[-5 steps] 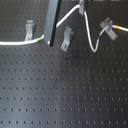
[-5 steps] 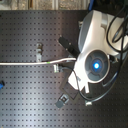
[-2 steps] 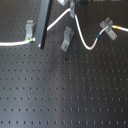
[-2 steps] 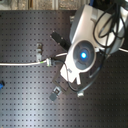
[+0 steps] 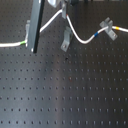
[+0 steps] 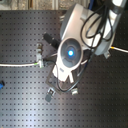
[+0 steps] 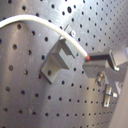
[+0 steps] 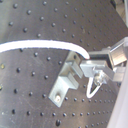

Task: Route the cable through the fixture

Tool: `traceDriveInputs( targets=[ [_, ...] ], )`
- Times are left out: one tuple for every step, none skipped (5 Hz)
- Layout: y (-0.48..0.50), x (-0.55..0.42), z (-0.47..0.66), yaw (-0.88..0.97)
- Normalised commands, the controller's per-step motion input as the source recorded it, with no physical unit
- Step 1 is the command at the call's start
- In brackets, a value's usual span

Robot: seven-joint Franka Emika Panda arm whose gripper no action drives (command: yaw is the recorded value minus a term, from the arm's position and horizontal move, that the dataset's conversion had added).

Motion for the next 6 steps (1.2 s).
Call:
traceDriveInputs(
  targets=[
    [0.006, -0.011, 0.00, 0.00],
    [0.011, -0.006, 0.29, -0.01],
    [0.000, 0.000, 0.02, 0.00],
    [0.012, -0.068, 0.40, 0.00],
    [0.020, -0.038, 0.00, 0.00],
    [0.003, 0.003, 0.15, 0.00]
  ],
)
